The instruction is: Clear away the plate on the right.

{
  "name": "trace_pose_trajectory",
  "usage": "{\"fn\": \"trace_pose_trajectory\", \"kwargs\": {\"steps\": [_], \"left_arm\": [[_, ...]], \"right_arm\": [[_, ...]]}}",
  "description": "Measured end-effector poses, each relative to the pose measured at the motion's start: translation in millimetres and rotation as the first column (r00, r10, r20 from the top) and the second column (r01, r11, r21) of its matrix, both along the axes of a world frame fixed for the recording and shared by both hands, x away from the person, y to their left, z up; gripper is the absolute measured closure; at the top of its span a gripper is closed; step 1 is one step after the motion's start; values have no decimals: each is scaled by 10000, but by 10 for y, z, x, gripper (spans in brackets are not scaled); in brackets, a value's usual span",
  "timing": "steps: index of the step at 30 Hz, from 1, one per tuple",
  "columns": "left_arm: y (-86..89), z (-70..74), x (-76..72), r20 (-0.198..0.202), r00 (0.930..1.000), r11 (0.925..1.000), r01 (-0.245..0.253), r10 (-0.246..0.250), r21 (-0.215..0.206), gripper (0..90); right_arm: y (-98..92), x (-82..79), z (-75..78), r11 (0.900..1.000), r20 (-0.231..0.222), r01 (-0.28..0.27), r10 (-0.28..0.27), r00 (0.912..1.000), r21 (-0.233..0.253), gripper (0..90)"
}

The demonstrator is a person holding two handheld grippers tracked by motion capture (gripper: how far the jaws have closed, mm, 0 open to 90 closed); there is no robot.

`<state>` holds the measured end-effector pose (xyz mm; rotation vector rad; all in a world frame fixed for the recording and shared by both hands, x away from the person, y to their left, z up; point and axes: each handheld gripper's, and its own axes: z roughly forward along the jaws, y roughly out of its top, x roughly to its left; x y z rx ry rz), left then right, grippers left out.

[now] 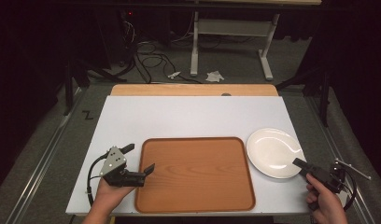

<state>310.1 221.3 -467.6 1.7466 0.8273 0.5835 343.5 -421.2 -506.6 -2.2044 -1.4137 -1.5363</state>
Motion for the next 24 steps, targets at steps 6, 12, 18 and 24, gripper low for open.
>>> {"fn": "trace_pose_trajectory", "kwargs": {"steps": [6, 12, 18, 24], "left_arm": [[10, -1, -10, 0, 10000, 10000, -14, 14, 2, 10], [25, -2, -21, -34, 10000, 10000, -15, 14, -13, 12], [35, -3, -30, -14, 10000, 10000, -39, 39, -34, 13], [43, -4, -35, -15, 10000, 10000, -47, 47, -37, 14]], "right_arm": [[6, 17, -7, 10000, -3, -52, 52, 10000, -17, 156], [17, 36, -9, 10000, -3, -43, 43, 10000, -2, 159], [28, 48, -8, 10000, -54, -67, 67, 10000, 27, 162], [33, 61, -13, 10000, -11, -90, 90, 10000, -34, 164]]}}
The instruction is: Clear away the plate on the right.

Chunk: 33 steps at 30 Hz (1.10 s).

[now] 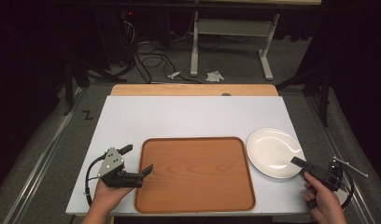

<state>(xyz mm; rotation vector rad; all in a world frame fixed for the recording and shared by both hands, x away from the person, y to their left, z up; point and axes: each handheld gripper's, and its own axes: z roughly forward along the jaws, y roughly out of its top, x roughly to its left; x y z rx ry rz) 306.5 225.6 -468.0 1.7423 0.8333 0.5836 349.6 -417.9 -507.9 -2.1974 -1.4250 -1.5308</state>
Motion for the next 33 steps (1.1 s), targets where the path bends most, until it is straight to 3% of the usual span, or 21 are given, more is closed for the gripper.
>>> {"fn": "trace_pose_trajectory", "kwargs": {"steps": [15, 20, 23, 27, 33], "left_arm": [[16, -1, -16, -9, 10000, 10000, -43, 43, -42, 15], [21, -2, -14, -33, 10000, 10000, -24, 24, -72, 15], [22, 1, -14, 0, 10000, 10000, -19, 19, -87, 15], [31, 8, -17, 22, 10000, 9999, -18, 18, -99, 15], [26, 9, -20, 48, 10000, 10000, 23, -22, -97, 16]], "right_arm": [[16, 25, -2, 9999, -24, 32, -33, 10000, -120, 190], [20, 17, 0, 9994, -73, 88, -91, 9999, -336, 246], [14, 7, 6, 9972, -274, 159, -179, 9995, -724, 357], [3, 15, 12, 9956, -437, 145, -186, 9989, -930, 419], [8, 5, 13, 9939, -454, 149, -199, 9988, -1095, 447]]}}
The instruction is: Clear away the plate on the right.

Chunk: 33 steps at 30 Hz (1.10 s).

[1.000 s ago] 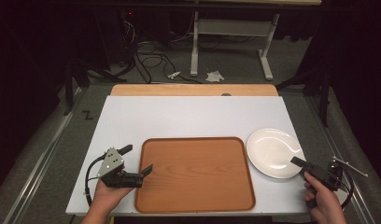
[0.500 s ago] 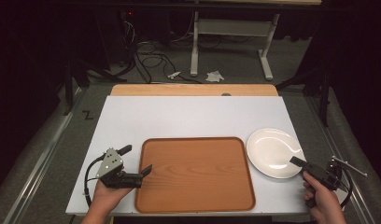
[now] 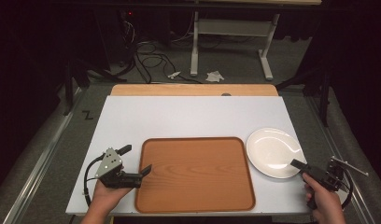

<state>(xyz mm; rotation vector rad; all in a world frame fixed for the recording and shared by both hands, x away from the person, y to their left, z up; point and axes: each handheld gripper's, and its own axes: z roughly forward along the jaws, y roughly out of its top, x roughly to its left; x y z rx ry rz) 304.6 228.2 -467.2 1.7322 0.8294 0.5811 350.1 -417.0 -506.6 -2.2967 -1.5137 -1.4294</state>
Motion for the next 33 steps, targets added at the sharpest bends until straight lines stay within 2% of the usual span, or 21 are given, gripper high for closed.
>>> {"fn": "trace_pose_trajectory", "kwargs": {"steps": [10, 13, 14, 16, 27, 33], "left_arm": [[2, -8, 4, -40, 10000, 10000, -2, 2, 0, 16], [-4, -5, 5, -1, 10000, 10000, 0, 0, 7, 17], [-5, -4, 4, 11, 10000, 10000, 19, -19, 13, 18], [-4, -4, 4, 2, 10000, 10000, 40, -40, 27, 23], [8, 6, -3, 49, 10000, 10000, 66, -66, -19, 24], [6, 6, -5, 37, 10000, 10000, 83, -83, -30, 27]], "right_arm": [[-15, -1, -14, 10000, 80, -15, 15, 10000, 34, 474], [-30, 0, -14, 9999, 7, -122, 122, 9999, 2, 501], [-40, 1, -23, 10000, 22, -94, 94, 10000, -26, 548], [-50, -3, -35, 9999, 47, -114, 115, 9999, -124, 578], [-48, -4, -38, 10000, 32, -13, 13, 10000, -88, 587], [-45, -6, -39, 9997, 59, -46, 47, 10000, -228, 611]]}}
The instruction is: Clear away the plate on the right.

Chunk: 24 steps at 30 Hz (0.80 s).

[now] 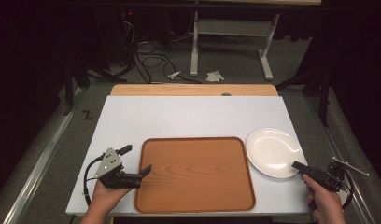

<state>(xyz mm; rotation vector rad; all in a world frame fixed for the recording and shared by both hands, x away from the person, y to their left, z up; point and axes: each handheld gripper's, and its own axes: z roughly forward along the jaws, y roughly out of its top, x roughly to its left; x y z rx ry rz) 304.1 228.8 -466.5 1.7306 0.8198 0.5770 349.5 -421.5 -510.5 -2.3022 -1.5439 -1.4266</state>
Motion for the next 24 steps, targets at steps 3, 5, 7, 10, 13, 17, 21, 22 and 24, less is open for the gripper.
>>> {"fn": "trace_pose_trajectory", "kwargs": {"steps": [3, 5, 7, 10, 13, 17, 21, 22, 24], "left_arm": [[0, -1, 2, -13, 10000, 10000, -5, 5, -17, 27], [1, -3, 2, -33, 10000, 10000, -8, 7, -22, 28], [1, -5, 2, -49, 10000, 10000, -15, 15, -24, 29], [2, -3, 1, -39, 10000, 10000, -23, 23, -66, 30], [5, -4, 1, -50, 10000, 9999, -35, 35, -96, 30], [9, -5, 3, -65, 10000, 9999, -55, 54, -122, 32], [9, -3, 1, -49, 10000, 9999, -52, 51, -130, 33], [9, -3, 0, -43, 10000, 9999, -56, 55, -130, 33], [9, -3, 1, -37, 10000, 9999, -68, 67, -135, 35]], "right_arm": [[-8, -3, -7, 10000, -45, 72, -72, 10000, 56, 632], [-16, -4, -9, 10000, -77, 53, -53, 10000, 76, 644], [-19, -5, -9, 9999, -159, 73, -71, 9998, 126, 659], [-23, -6, -14, 9999, -165, 88, -87, 9998, 89, 674], [-28, -2, -19, 9999, -181, 131, -131, 9998, 18, 714], [-37, 0, -22, 9998, -296, 176, -177, 9994, -53, 772], [-35, 1, -22, 9997, -322, 214, -218, 9992, -140, 790], [-34, 2, -20, 9997, -336, 219, -223, 9992, -143, 790], [-36, 2, -20, 9997, -329, 203, -209, 9992, -169, 792]]}}
